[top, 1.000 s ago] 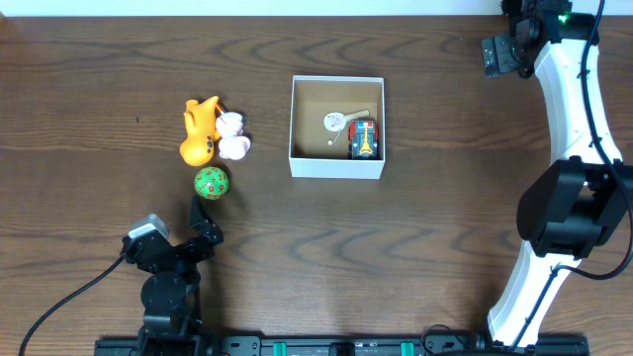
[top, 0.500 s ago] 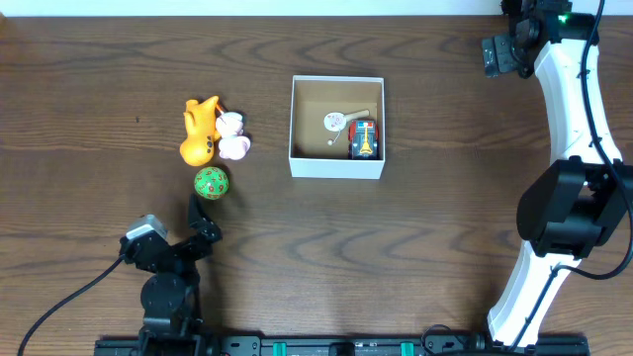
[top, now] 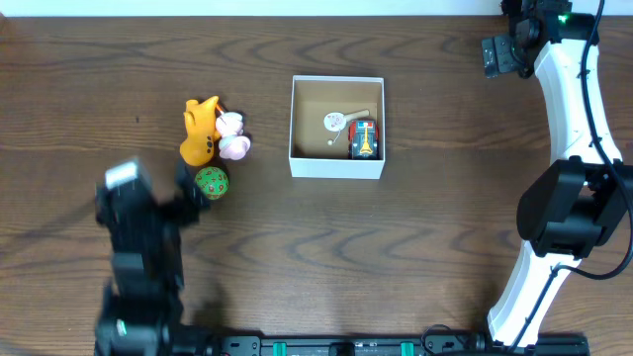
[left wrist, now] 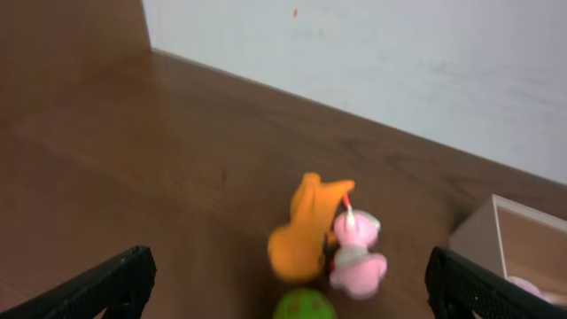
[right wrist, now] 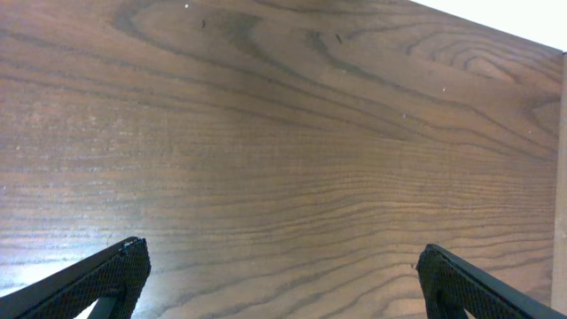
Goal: Pack container
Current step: 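Move left gripper over the orange rubber duck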
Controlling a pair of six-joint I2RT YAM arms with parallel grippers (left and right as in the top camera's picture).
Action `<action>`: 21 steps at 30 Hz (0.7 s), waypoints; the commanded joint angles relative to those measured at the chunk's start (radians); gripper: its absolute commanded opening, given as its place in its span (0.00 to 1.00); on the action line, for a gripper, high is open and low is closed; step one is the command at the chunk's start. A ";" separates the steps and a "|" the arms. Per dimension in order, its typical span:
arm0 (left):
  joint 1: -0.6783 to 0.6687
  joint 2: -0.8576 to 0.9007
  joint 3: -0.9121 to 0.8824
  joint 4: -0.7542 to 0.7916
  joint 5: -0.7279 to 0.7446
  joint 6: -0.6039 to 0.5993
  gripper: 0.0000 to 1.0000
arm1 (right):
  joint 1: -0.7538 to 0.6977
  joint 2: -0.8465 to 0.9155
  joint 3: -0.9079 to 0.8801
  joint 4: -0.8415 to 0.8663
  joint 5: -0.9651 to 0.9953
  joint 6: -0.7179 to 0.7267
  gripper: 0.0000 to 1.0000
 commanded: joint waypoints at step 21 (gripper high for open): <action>0.050 1.176 0.807 -0.352 0.072 0.219 0.98 | 0.000 -0.018 -0.002 -0.001 0.006 0.016 0.99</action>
